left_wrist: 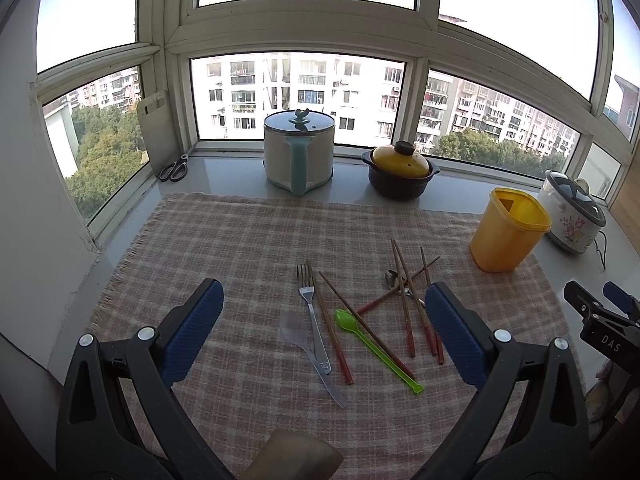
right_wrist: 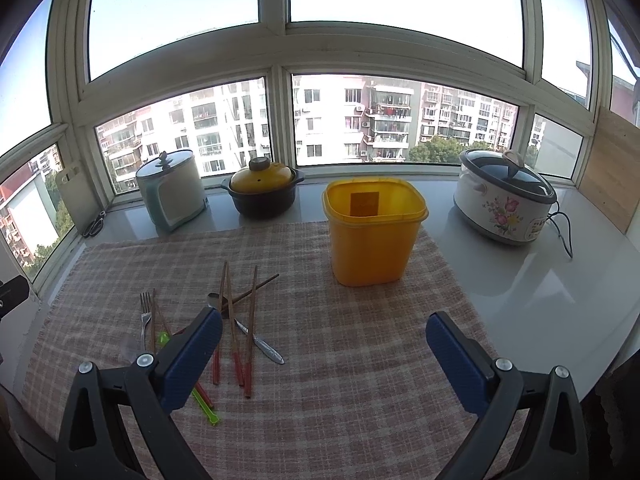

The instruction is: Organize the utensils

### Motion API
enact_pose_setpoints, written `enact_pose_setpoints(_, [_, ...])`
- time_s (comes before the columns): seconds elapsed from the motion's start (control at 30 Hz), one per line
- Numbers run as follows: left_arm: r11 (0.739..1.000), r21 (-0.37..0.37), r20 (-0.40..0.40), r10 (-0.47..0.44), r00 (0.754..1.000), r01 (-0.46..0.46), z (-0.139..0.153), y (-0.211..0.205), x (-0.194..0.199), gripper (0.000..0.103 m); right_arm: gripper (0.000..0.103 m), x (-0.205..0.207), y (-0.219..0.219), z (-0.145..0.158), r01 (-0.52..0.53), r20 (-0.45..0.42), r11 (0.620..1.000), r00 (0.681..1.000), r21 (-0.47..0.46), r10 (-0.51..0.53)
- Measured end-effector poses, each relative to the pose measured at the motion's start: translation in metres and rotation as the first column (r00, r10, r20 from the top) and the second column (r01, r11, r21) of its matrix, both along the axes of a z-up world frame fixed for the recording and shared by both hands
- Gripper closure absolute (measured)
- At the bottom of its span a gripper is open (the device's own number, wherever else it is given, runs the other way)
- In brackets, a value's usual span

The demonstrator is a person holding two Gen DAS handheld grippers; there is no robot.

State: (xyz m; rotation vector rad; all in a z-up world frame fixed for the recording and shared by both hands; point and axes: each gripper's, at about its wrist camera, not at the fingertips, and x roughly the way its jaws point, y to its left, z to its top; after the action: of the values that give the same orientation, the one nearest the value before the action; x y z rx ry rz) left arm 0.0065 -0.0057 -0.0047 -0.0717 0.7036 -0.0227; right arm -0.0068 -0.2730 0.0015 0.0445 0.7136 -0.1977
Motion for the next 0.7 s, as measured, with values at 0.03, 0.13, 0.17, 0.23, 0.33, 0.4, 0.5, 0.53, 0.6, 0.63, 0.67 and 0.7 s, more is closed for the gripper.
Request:
enact_pose_setpoints(0.03, [1.0, 0.002, -0.005, 0.006, 1.0, -0.006, -0.002, 0.001, 0.0, 0.001, 0.0, 0.001, 0.001, -0.001, -0.002, -0.002, 1.0, 1.0, -0.005, 0.002])
enact_pose_setpoints(0.13, [1.0, 0.007, -0.021, 0.009, 1.0, -0.009, -0.008, 0.003, 0.001, 0.001, 0.0, 0.003, 0.001, -0.003, -0.009, -0.007, 1.0, 1.0, -0.01, 0.009])
enact_pose_setpoints(0.17, [1.0, 0.008, -0.025, 0.008, 1.0, -0.008, -0.01, 0.004, 0.001, 0.001, 0.0, 0.004, 0.001, -0.004, -0.011, -0.008, 1.0, 1.0, -0.011, 0.011])
enact_pose_setpoints(0.23, [1.0, 0.013, -0.032, 0.008, 0.999, -0.008, -0.013, 0.004, 0.001, 0.001, 0.0, 0.006, 0.001, -0.006, -0.013, -0.012, 1.0, 1.0, -0.011, 0.013])
enact_pose_setpoints(0.33, [1.0, 0.008, -0.045, 0.013, 0.999, -0.013, -0.018, 0.006, 0.002, 0.001, 0.0, 0.01, 0.0, -0.01, -0.023, -0.018, 1.0, 1.0, -0.011, 0.022])
enact_pose_setpoints(0.4, [1.0, -0.013, -0.063, 0.016, 0.998, -0.017, -0.022, 0.008, 0.004, 0.001, 0.0, 0.012, 0.0, -0.012, -0.031, -0.023, 0.999, 0.999, -0.016, 0.03])
enact_pose_setpoints(0.5, [0.999, -0.043, -0.093, 0.018, 0.996, -0.022, -0.029, 0.013, 0.009, 0.001, 0.0, 0.015, -0.001, -0.016, -0.05, -0.027, 0.998, 0.998, -0.023, 0.049])
enact_pose_setpoints(0.53, [0.999, -0.052, -0.099, 0.01, 0.995, -0.015, -0.033, 0.014, 0.011, 0.001, 0.0, 0.016, 0.0, -0.018, -0.062, -0.03, 0.998, 0.998, -0.023, 0.061])
enact_pose_setpoints(0.6, [0.999, -0.042, -0.11, 0.014, 0.994, -0.018, -0.039, 0.015, 0.014, 0.001, 0.0, 0.019, -0.001, -0.021, -0.078, -0.036, 0.997, 0.996, -0.018, 0.078])
enact_pose_setpoints(0.63, [0.999, -0.025, -0.117, 0.021, 0.993, -0.024, -0.042, 0.015, 0.016, 0.001, 0.0, 0.021, -0.002, -0.024, -0.082, -0.041, 0.996, 0.996, -0.015, 0.082])
enact_pose_setpoints(0.67, [1.0, -0.014, -0.123, 0.023, 0.992, -0.024, -0.045, 0.015, 0.017, 0.001, 0.0, 0.022, -0.003, -0.025, -0.084, -0.045, 0.996, 0.996, -0.012, 0.083])
enact_pose_setpoints(0.7, [1.0, -0.007, -0.125, 0.023, 0.992, -0.024, -0.048, 0.016, 0.018, 0.001, 0.0, 0.023, -0.005, -0.028, -0.088, -0.051, 0.996, 0.995, -0.005, 0.088])
